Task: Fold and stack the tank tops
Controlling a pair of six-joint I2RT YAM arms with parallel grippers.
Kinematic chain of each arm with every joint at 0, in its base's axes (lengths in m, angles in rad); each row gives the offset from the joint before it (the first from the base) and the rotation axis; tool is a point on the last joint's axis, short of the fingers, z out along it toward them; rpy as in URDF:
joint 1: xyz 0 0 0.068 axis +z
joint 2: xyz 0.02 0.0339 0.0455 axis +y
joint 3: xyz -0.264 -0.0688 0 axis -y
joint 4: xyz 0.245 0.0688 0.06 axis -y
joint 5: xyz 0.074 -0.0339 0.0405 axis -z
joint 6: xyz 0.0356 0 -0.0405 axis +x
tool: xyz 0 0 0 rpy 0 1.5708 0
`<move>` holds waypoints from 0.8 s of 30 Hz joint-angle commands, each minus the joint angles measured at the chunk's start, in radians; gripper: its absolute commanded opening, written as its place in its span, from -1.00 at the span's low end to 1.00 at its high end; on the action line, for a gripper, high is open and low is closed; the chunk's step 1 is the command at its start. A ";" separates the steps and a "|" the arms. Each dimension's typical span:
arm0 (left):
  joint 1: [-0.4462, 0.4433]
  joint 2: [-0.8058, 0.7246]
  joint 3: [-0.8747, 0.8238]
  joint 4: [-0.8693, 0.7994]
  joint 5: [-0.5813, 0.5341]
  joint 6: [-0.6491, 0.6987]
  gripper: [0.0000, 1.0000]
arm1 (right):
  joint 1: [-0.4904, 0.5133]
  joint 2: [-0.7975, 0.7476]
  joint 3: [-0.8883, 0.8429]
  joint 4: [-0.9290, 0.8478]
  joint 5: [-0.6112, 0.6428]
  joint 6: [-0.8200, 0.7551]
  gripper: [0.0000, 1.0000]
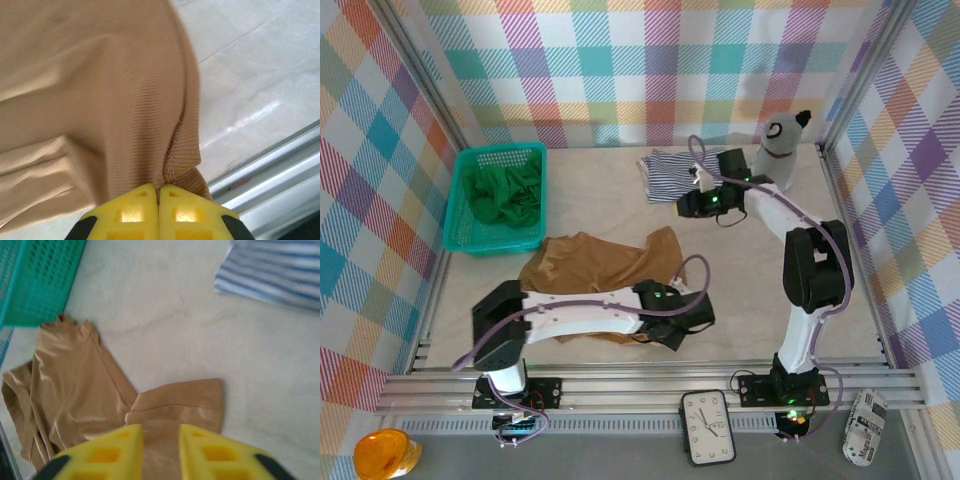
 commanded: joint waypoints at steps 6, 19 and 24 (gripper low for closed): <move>0.115 -0.191 -0.249 0.011 0.035 -0.066 -1.00 | 0.101 0.119 -0.013 0.008 0.198 -0.088 0.11; 0.144 -0.196 -0.275 -0.028 0.030 -0.055 -1.00 | 0.125 0.114 -0.050 -0.102 0.328 -0.077 0.25; 0.148 -0.201 -0.289 -0.013 0.030 -0.049 -1.00 | 0.125 0.052 -0.164 -0.065 0.273 -0.040 0.23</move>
